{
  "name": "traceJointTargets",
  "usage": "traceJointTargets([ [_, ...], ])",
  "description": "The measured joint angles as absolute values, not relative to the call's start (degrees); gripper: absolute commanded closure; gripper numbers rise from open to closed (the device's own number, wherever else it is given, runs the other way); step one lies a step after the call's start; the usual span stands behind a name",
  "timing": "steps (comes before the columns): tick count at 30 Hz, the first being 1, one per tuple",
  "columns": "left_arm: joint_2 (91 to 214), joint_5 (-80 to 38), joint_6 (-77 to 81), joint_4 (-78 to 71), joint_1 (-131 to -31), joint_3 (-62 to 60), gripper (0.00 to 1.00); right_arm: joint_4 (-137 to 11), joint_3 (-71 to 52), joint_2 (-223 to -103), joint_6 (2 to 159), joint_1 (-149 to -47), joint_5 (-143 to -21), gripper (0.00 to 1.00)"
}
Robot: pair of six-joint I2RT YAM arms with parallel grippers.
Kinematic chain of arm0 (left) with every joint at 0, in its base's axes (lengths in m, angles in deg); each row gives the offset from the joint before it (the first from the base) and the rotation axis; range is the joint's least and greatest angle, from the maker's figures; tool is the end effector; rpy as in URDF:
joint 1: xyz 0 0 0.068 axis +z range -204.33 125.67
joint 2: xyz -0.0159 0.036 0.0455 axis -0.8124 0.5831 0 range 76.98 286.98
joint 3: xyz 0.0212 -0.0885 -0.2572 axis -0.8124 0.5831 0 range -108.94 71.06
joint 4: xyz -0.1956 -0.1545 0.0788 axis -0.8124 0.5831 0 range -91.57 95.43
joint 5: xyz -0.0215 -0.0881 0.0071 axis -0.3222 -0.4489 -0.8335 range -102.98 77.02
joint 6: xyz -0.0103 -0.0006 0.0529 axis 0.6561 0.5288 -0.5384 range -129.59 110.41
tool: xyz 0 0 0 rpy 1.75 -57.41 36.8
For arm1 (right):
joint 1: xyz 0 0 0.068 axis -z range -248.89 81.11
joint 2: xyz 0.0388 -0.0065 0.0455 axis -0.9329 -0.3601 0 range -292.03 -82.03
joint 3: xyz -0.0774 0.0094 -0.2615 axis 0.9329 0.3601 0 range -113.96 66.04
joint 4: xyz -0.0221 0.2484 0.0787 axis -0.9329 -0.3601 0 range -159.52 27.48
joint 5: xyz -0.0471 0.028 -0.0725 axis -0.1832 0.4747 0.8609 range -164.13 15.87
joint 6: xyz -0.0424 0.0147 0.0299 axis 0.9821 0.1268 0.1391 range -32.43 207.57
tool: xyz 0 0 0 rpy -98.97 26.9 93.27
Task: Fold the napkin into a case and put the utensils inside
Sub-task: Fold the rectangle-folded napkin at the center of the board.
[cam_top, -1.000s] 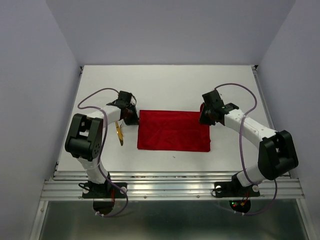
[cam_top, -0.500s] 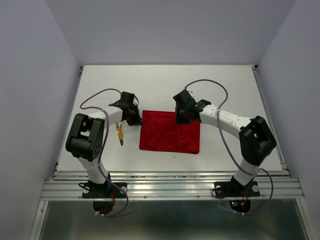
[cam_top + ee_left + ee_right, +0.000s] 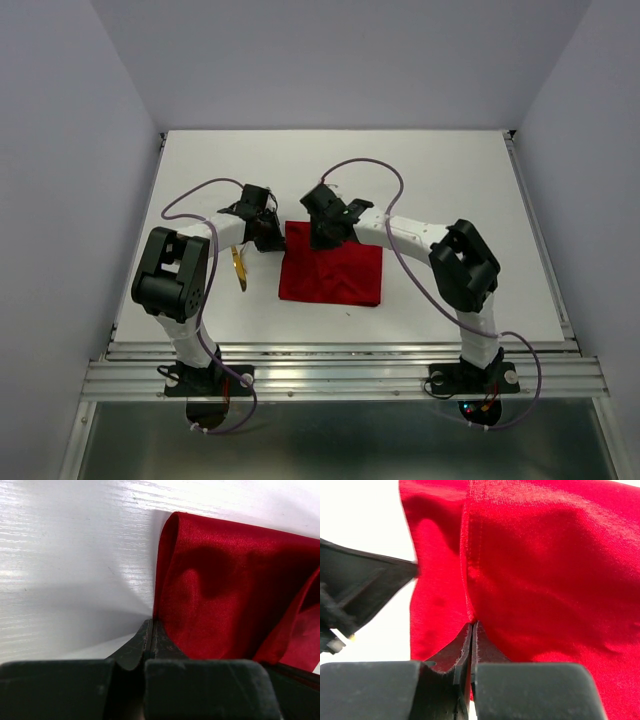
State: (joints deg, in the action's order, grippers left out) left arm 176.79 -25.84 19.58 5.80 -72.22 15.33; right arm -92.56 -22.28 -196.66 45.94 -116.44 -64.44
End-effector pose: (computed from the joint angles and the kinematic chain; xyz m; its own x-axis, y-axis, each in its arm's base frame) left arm 0.3311 -0.1152 0.1613 -0.8602 -0.2216 -0.4593 0.0140 0.8900 -0.4557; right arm 0.2993 0.3182 0.2079 -0.8613 0.0286 -0.5072 -0.1233 0.9568 0.2632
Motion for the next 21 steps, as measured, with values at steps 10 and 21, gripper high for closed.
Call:
traceJointTargets([
  [10,176.65,-26.06,19.84,5.45,-72.22,15.60,1.00,-92.56,-29.25,-200.92,46.23,-118.85,-65.79,0.99],
  [21,176.39,-26.08,20.11,5.02,-72.24,16.08,1.00,-93.59,-33.51,-204.00,46.62,-120.64,-65.97,0.99],
])
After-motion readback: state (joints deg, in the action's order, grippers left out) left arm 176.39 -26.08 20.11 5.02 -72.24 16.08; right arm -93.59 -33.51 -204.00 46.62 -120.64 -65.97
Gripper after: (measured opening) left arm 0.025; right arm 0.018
